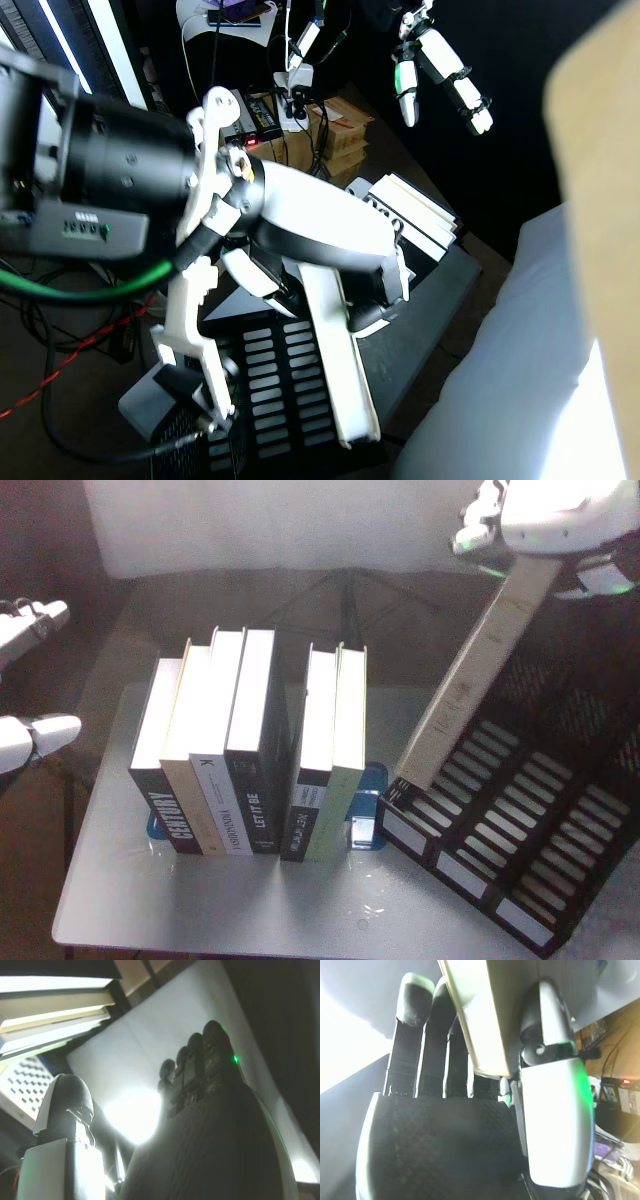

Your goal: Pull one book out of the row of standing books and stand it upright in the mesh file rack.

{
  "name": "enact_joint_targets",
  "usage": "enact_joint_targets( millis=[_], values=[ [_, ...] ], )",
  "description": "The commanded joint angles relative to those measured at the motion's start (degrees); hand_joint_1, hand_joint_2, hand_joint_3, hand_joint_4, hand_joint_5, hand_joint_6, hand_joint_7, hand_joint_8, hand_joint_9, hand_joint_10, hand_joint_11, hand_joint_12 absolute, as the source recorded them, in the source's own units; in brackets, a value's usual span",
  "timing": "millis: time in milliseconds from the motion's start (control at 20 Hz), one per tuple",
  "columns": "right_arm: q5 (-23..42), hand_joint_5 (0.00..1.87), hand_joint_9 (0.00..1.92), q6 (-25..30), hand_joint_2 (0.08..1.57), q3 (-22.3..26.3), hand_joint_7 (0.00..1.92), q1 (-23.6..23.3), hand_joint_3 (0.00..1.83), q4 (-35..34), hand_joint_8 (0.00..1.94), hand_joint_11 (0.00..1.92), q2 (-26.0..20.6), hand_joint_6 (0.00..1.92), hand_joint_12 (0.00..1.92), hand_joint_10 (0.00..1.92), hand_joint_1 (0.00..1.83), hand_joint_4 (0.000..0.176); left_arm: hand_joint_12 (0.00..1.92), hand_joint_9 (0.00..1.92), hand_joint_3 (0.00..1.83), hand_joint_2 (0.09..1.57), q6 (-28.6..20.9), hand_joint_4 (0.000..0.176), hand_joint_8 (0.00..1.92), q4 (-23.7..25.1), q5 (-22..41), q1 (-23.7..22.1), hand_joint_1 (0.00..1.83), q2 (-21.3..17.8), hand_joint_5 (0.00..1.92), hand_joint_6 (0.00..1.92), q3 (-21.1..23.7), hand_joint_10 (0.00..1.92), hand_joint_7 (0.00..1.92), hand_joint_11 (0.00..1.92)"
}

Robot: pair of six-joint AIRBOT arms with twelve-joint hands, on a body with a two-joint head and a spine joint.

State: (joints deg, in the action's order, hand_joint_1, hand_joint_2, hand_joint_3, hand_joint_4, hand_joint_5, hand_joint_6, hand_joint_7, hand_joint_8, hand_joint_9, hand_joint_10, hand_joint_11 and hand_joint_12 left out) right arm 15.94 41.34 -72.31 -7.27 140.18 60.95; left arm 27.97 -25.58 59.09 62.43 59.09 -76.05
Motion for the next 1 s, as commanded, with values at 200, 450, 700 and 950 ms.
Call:
enact_joint_targets(
  millis=[200,450,700,950],
  values=[
    [-4.66,0.49,0.48,0.57,1.4,-1.1,0.53,-0.44,0.0,2.55,1.66,0.45,-0.5,1.77,1.85,1.47,1.02,0.016,0.0,0.0,0.0,1.21,-0.64,0.034,0.0,-0.82,6.92,-0.1,0.77,0.03,0.09,0.01,-0.9,0.0,0.0,0.0],
    [-3.84,0.61,0.76,9.98,1.27,-2.57,0.71,0.3,0.0,14.83,1.47,0.7,0.4,1.41,1.85,1.59,1.28,0.0,0.0,0.0,0.0,1.21,-0.81,0.03,0.0,-0.71,6.94,-0.1,0.78,0.39,0.1,0.01,-1.2,0.0,0.0,0.0],
    [-3.69,0.83,0.64,12.97,1.2,-4.2,0.85,2.32,0.0,19.84,1.18,0.39,0.78,1.24,1.71,1.5,1.34,0.0,0.0,0.0,0.0,1.22,-0.93,0.043,0.0,-0.7,6.83,-0.04,0.73,0.65,0.07,0.0,-1.42,0.0,0.0,0.0],
    [-3.67,0.94,0.74,13.08,1.16,-5.24,0.85,3.0,0.0,20.77,1.16,0.57,1.74,0.99,1.72,1.49,1.36,0.0,0.0,0.0,0.0,1.22,-1.12,0.056,0.0,-0.67,6.89,0.01,0.72,1.04,0.06,0.0,-1.77,0.0,0.0,0.0]
  ],
)
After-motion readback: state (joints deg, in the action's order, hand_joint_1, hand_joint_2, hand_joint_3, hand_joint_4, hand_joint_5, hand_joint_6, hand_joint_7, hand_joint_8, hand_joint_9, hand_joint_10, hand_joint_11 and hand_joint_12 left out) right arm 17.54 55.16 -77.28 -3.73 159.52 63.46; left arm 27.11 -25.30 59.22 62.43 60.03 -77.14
